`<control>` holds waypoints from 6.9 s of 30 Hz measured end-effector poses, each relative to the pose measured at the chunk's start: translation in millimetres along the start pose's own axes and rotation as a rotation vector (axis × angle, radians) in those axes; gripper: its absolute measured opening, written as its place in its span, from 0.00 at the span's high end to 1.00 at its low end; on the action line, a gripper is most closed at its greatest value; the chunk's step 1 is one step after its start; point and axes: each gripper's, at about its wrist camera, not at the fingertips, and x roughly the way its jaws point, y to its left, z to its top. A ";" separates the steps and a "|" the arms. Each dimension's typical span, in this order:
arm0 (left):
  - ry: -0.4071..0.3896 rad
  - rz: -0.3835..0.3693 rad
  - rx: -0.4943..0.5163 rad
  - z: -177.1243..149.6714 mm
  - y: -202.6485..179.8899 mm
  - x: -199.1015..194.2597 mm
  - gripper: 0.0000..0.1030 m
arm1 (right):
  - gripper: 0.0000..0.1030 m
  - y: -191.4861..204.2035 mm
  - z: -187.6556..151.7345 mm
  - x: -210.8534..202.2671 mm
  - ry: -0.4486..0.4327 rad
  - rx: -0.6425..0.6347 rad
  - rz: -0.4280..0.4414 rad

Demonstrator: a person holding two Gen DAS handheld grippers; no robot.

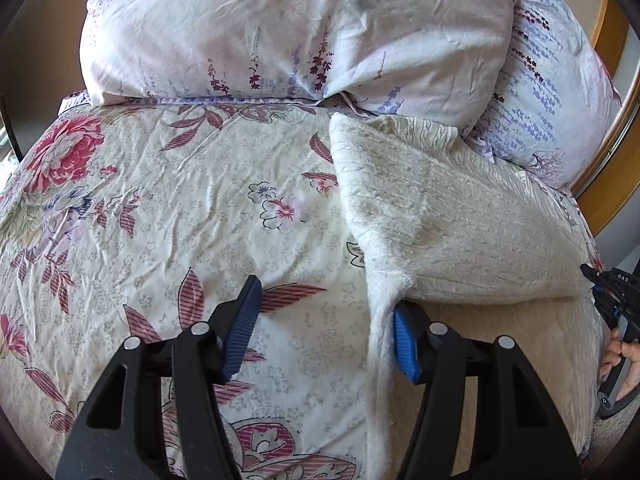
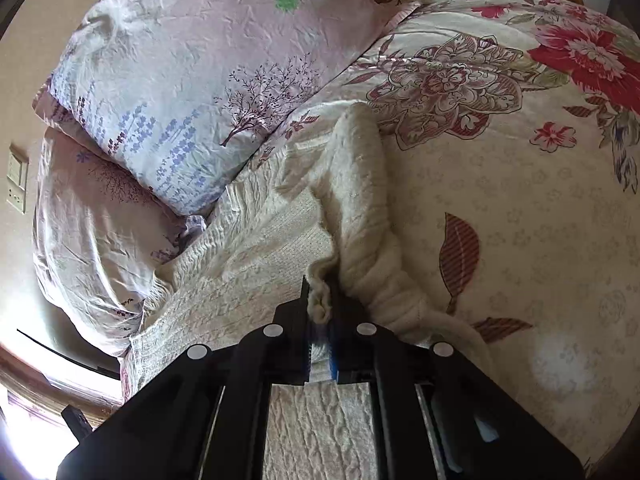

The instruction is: Fold small clothes

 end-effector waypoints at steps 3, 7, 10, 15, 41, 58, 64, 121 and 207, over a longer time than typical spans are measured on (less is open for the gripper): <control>-0.010 -0.060 -0.104 -1.6 12.7 -4.2 0.43 | 0.94 2.4 -3.2 -1.5 0.007 -0.017 -0.010; -0.019 -0.125 -0.178 -4.4 24.3 -7.4 0.43 | 0.93 4.5 -5.7 -1.5 0.008 -0.044 -0.023; -0.017 0.051 -0.010 -10.0 -1.0 -6.9 0.42 | 0.93 9.6 -7.4 -1.1 0.006 -0.091 -0.053; -0.051 0.265 0.166 -20.5 -17.7 -19.3 0.15 | 0.88 16.5 -11.0 -19.6 -0.034 -0.183 -0.127; 0.026 0.058 0.134 -2.5 -60.4 20.7 0.31 | 0.20 58.1 -26.2 3.3 0.085 -0.375 -0.036; -0.006 -0.237 -0.042 -115.5 3.5 -87.7 0.31 | 0.28 -60.4 -57.2 -123.6 0.087 -0.253 0.099; 0.019 -0.387 -0.129 -150.1 3.3 -104.4 0.46 | 0.51 -82.4 -84.0 -140.0 0.159 -0.202 0.234; -0.205 -0.344 -0.088 -21.4 -26.9 -73.9 0.94 | 0.93 3.1 -17.5 -103.5 -0.039 -0.305 0.500; -0.275 -0.151 -0.098 44.7 -46.3 30.5 0.41 | 0.58 208.3 18.3 115.4 0.207 -1.008 0.004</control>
